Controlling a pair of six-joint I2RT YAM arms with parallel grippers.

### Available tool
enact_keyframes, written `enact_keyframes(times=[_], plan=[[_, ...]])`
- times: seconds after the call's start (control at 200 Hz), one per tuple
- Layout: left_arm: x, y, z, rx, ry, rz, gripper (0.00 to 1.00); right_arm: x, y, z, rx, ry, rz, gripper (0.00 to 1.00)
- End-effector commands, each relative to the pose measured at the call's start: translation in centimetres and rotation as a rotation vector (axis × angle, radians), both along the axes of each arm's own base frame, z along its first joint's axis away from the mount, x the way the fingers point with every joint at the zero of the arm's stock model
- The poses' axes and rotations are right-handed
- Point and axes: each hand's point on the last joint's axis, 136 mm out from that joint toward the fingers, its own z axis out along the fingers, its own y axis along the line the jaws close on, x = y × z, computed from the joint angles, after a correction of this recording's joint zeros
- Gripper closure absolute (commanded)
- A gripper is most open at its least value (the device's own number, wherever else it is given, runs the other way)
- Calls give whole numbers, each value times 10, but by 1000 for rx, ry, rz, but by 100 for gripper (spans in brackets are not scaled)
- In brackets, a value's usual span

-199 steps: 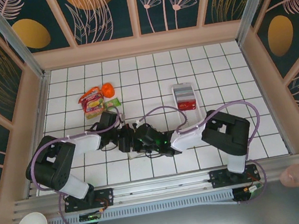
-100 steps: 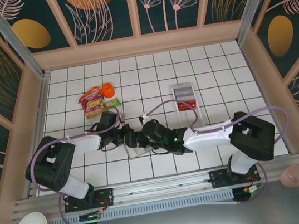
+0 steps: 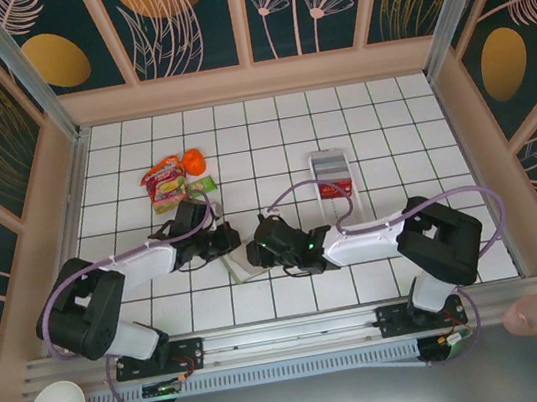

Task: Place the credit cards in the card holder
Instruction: Open the card holder at the bottom-center of the table.

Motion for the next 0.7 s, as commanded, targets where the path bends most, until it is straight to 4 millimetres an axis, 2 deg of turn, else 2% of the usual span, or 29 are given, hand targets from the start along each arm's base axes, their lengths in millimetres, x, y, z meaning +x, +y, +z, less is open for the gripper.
enact_keyframes(times=[0.0, 0.045, 0.07, 0.105, 0.155, 0.19, 0.245, 0.43, 0.606, 0.696], plan=[[-16, 4, -4, 26, 41, -23, 100, 6, 7, 5, -19, -38, 20, 61], [-15, 6, -2, 33, 24, -15, 100, 1, 13, 7, -5, -40, 51, 65], [-15, 7, 0, 39, 14, -10, 100, -1, 17, 7, 2, -40, 64, 73], [-15, 9, 3, 42, -1, -8, 100, -4, 20, 7, 9, -34, 79, 77], [-16, 9, 8, 41, -19, -14, 100, -9, 26, 7, 15, -27, 102, 93], [-16, 12, 9, 56, -24, -9, 100, -13, 30, 7, 17, -26, 121, 98], [-17, 16, 9, 74, -20, 3, 100, -18, 36, 9, 19, -33, 139, 99], [-26, 19, 4, 78, 8, 18, 100, -30, 46, -9, 23, 25, 181, 100], [-25, 14, 29, 19, -57, 52, 100, -38, 59, -17, 52, 58, 213, 100], [-29, 16, 30, 0, -59, 80, 100, -39, 61, -20, 58, 66, 214, 100]])
